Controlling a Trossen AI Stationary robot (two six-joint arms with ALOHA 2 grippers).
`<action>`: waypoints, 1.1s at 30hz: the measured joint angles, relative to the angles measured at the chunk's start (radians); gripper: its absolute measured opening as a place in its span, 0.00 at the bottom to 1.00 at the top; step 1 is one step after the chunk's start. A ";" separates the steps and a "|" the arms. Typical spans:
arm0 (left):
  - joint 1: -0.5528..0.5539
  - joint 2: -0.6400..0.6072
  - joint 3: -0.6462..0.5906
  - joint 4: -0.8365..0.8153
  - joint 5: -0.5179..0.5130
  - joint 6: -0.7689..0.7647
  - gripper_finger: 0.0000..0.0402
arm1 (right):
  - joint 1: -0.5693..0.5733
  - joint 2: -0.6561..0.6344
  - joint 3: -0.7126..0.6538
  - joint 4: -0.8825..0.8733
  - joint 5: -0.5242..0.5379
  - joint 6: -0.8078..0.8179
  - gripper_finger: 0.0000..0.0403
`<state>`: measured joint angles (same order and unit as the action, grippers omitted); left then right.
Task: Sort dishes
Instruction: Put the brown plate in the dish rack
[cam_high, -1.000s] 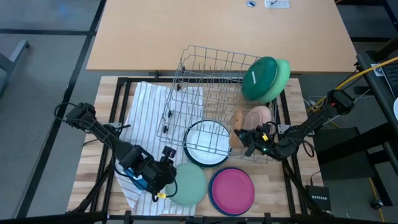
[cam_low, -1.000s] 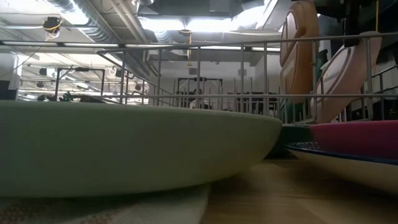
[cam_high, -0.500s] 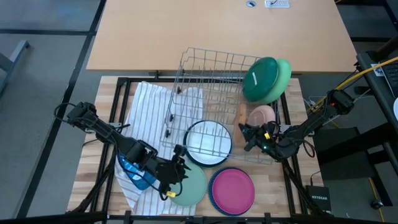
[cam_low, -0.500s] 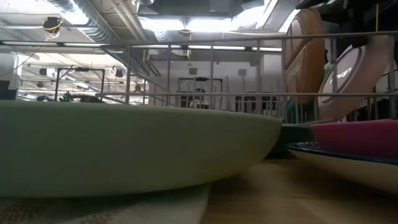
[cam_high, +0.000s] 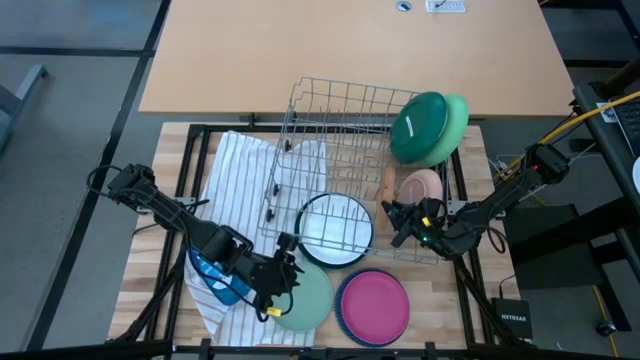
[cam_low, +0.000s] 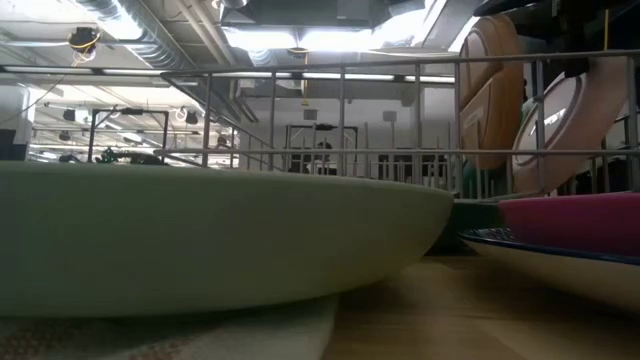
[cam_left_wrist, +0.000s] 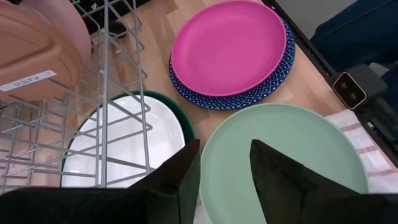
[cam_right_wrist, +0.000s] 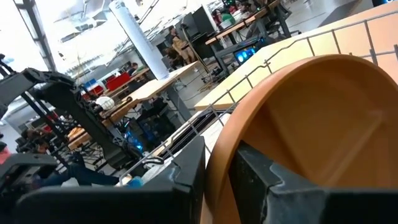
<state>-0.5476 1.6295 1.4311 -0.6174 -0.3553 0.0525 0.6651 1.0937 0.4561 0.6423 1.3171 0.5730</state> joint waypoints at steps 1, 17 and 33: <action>0.000 0.000 0.000 0.000 0.000 0.000 0.32 | 0.000 0.000 0.000 -0.003 -0.001 -0.002 0.17; 0.000 0.000 0.000 0.000 0.000 -0.001 0.32 | 0.000 -0.006 0.000 -0.019 0.013 -0.010 0.32; 0.000 0.000 0.000 -0.001 0.000 -0.030 0.32 | 0.002 -0.006 0.002 0.053 0.140 -0.033 0.50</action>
<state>-0.5480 1.6295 1.4307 -0.6185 -0.3550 0.0224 0.6666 1.0874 0.4576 0.6952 1.4573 0.5403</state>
